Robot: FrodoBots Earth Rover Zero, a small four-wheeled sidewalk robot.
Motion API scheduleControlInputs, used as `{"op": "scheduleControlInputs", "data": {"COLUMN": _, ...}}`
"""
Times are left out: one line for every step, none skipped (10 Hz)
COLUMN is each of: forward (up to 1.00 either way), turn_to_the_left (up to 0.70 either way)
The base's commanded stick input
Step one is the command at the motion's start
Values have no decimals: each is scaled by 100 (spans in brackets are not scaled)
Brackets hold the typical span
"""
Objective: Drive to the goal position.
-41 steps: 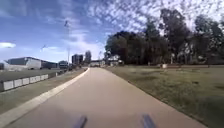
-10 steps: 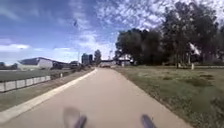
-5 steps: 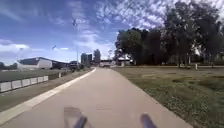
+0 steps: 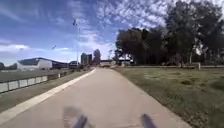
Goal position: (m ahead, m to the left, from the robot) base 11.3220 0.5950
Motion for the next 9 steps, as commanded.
{"op": "scheduleControlInputs", "data": {"forward": 100, "turn_to_the_left": 0}}
{"op": "scheduleControlInputs", "data": {"forward": 100, "turn_to_the_left": 0}}
{"op": "scheduleControlInputs", "data": {"forward": 100, "turn_to_the_left": 0}}
{"op": "scheduleControlInputs", "data": {"forward": 100, "turn_to_the_left": 0}}
{"op": "scheduleControlInputs", "data": {"forward": 100, "turn_to_the_left": 0}}
{"op": "scheduleControlInputs", "data": {"forward": 100, "turn_to_the_left": 0}}
{"op": "scheduleControlInputs", "data": {"forward": 100, "turn_to_the_left": 0}}
{"op": "scheduleControlInputs", "data": {"forward": 100, "turn_to_the_left": 0}}
{"op": "scheduleControlInputs", "data": {"forward": 100, "turn_to_the_left": 0}}
